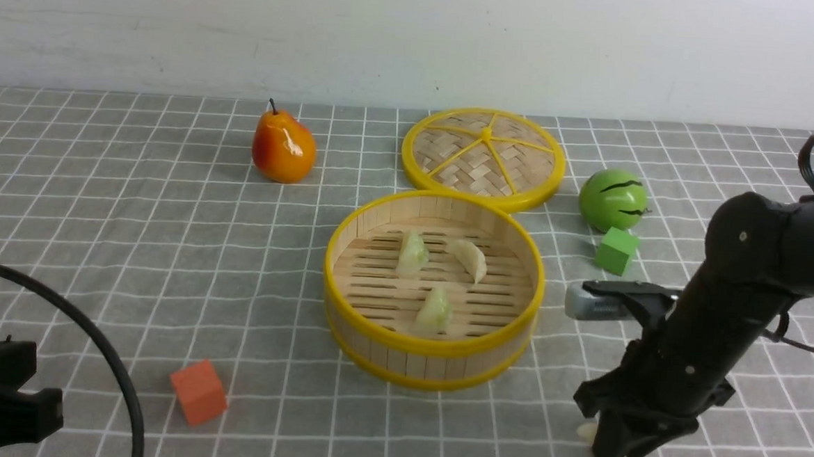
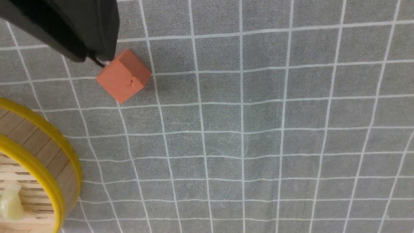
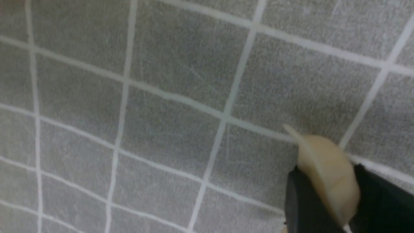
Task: Put the dumplings into the steamer on the table with the grey tablecloth.
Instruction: 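Reach for and grasp a dumpling lying on the table beside the steamer, then place the dumpling in the bamboo steamer basket with the right gripper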
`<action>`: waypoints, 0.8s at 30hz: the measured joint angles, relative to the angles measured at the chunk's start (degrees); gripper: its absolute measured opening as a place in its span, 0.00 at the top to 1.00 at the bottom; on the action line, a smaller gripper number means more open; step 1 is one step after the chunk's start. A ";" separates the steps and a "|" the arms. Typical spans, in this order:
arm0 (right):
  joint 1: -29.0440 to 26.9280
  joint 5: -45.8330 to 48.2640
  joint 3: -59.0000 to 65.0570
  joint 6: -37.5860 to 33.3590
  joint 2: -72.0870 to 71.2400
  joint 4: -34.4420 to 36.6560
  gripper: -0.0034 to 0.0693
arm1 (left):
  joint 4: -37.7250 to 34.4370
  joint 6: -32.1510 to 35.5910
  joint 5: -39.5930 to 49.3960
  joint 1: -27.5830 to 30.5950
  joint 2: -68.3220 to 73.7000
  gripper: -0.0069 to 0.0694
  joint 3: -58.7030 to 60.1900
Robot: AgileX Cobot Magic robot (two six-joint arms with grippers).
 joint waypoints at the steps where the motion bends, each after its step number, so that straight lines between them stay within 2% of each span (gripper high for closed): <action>1: 0.00 2.00 -1.10 -0.81 -0.31 -0.20 0.69 | 0.00 0.00 0.00 0.00 0.00 0.86 0.00; 8: 0.88 7.72 -15.48 -1.83 -2.67 3.23 0.69 | -0.02 0.00 -0.04 0.00 0.00 0.86 0.00; 11: 4.70 3.59 -23.61 -3.41 -1.49 4.10 0.69 | -0.07 0.00 -0.06 0.00 0.00 0.85 0.00; 15: 8.36 -3.15 -28.05 -4.35 2.79 3.39 0.69 | -0.07 0.00 -0.06 0.00 0.00 0.84 0.00; 19: 9.71 -6.58 -30.74 -2.96 10.41 -1.65 0.69 | -0.07 0.00 -0.06 0.00 0.00 0.83 0.00; 24: 9.66 -6.61 -30.90 3.27 14.49 -6.84 0.70 | -0.07 0.00 -0.06 0.00 0.00 0.83 0.00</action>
